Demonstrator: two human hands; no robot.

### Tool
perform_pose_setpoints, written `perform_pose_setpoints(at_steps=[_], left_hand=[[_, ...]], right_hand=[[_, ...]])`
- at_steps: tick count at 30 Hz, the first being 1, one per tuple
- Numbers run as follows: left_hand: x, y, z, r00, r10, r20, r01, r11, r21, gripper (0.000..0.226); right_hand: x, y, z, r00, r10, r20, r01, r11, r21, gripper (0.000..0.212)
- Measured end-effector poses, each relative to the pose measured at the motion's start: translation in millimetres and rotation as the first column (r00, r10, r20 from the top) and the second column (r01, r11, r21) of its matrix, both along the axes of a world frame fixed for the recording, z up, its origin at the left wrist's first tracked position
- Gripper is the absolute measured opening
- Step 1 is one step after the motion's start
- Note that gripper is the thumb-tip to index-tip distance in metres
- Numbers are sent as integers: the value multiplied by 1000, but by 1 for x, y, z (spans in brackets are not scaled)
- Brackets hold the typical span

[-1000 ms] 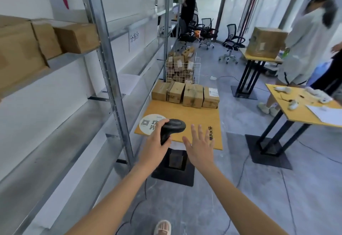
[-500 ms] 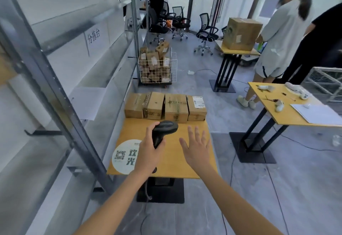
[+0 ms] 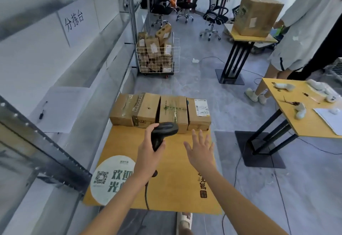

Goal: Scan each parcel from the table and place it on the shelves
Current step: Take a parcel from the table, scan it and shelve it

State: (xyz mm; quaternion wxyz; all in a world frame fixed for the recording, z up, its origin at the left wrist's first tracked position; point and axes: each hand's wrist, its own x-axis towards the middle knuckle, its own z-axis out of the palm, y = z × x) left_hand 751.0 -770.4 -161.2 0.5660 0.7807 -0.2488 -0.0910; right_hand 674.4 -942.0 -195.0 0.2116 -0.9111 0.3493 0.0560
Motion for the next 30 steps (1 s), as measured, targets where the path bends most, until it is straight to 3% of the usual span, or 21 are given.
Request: perform_pose_setpoints(at_steps=[9, 18, 30], left_hand=[[37, -114, -38, 984, 56, -171, -49, 998, 47, 68], [72, -184, -67, 952, 123, -279, -86, 987, 139, 62], [45, -179, -77, 939, 97, -330, -50, 987, 150, 67]], right_hand=[[82, -125, -61, 994, 90, -56, -91, 996, -7, 62], [135, -197, -102, 958, 241, -153, -253, 965, -63, 61], [44, -139, -113, 985, 139, -98, -139, 990, 10, 60]])
